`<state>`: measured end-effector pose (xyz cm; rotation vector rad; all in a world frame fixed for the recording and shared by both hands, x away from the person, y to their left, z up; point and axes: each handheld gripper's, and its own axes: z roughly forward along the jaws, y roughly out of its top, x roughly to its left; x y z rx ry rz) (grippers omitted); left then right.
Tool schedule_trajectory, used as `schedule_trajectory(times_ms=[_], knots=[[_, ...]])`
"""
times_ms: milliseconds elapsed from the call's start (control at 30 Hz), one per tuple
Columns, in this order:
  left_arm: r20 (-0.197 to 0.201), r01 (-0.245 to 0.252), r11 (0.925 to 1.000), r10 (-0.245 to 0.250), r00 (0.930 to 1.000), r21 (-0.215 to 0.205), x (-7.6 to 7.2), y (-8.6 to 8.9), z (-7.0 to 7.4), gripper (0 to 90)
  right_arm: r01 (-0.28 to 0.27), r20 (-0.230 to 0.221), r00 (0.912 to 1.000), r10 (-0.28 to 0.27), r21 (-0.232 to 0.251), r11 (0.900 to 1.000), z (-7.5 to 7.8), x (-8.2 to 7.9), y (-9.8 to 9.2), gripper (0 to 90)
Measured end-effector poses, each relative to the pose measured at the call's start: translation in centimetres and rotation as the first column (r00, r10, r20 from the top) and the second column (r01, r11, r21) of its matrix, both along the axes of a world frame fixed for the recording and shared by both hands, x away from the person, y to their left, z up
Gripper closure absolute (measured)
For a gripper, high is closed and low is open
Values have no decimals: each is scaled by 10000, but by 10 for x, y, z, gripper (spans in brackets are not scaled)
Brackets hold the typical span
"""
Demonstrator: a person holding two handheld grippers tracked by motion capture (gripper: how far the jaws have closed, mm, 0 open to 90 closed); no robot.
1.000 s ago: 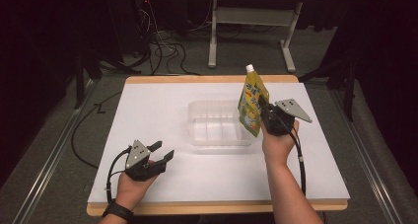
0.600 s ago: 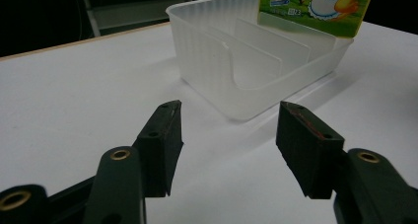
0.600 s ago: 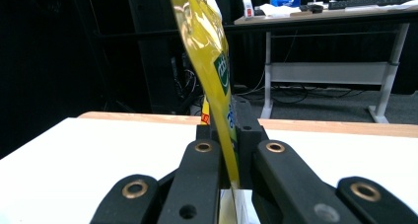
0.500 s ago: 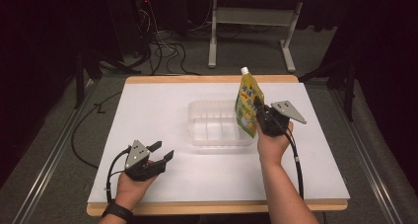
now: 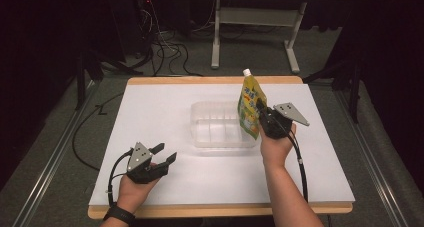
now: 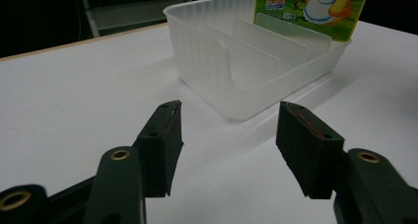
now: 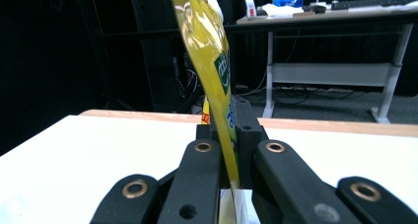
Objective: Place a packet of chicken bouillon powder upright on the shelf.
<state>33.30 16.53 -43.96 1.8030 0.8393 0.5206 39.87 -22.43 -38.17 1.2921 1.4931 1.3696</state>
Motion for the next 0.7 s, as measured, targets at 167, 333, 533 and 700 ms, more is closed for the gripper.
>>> schedule_trajectory(times_ms=[167, 333, 533, 700], knots=[[-22, -1, 10000, 1, 10000, 2, 0, 1, 0, 437, 10, -144, 9999, -9, 46, 10000, -9, 0, -1, 900], [-21, 31, 10000, -31, 10000, 34, 1, 0, 0, 437, -31, -170, 9999, 30, -53, 10000, -10, -2, -1, 900], [-12, 12, 10000, -12, 10000, 22, 0, 0, 0, 437, -12, -194, 9998, 7, -231, 9997, -12, -5, 1, 900], [-8, 52, 10000, -52, 10000, 35, 0, -1, 0, 437, -4, -384, 9993, -8, -322, 9995, -18, -7, -1, 900]])
